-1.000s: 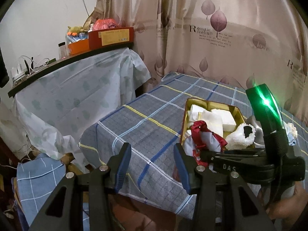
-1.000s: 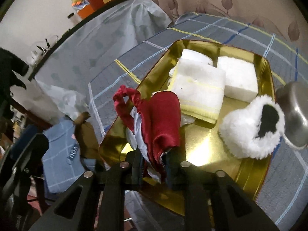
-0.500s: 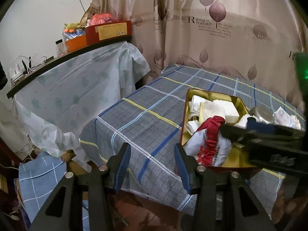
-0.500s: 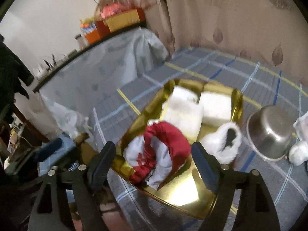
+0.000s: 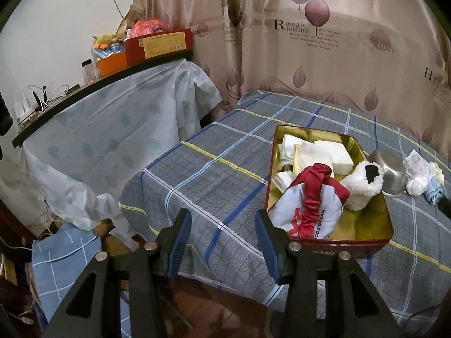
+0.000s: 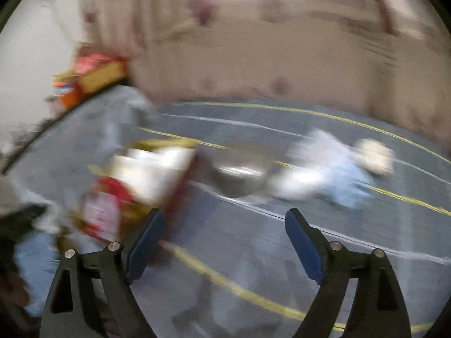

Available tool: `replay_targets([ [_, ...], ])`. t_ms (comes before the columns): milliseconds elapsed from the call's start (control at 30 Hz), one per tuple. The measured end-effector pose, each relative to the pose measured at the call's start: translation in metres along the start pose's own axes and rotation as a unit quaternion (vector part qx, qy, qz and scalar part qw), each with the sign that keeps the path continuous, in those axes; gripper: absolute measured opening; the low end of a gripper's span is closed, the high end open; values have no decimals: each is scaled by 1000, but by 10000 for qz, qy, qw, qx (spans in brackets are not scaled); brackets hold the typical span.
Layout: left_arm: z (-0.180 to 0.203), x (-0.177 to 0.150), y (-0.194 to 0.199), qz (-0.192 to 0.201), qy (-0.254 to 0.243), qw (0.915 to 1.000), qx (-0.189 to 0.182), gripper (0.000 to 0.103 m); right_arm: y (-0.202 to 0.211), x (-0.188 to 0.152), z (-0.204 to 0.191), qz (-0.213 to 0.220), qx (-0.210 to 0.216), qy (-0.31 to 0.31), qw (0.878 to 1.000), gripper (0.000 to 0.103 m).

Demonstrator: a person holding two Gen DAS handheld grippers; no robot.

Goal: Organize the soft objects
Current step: 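Grasp the plastic-wrapped white bundle beside the steel bowl with the left tool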

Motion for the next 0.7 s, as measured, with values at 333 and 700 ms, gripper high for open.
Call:
replay_targets([
  [333,17,-4,15,302,-400,9984,273,48,15,-26,189,-157,-2612,-529,9637,95],
  [700,120,9,54,588,-1792,9710,-1471,48,35,-43,243,-30,-2273,-1602,9606,100],
])
Point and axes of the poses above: each gripper's, at about its wrist camera, not at the fingertips, and y roughly against the way its jaws point, z to its right, x to its top, the point moved 1 cm from there along -y, roughly the way its jaws point, and after that the axes turned 4 degrees about -y, right-handed, at the moved point
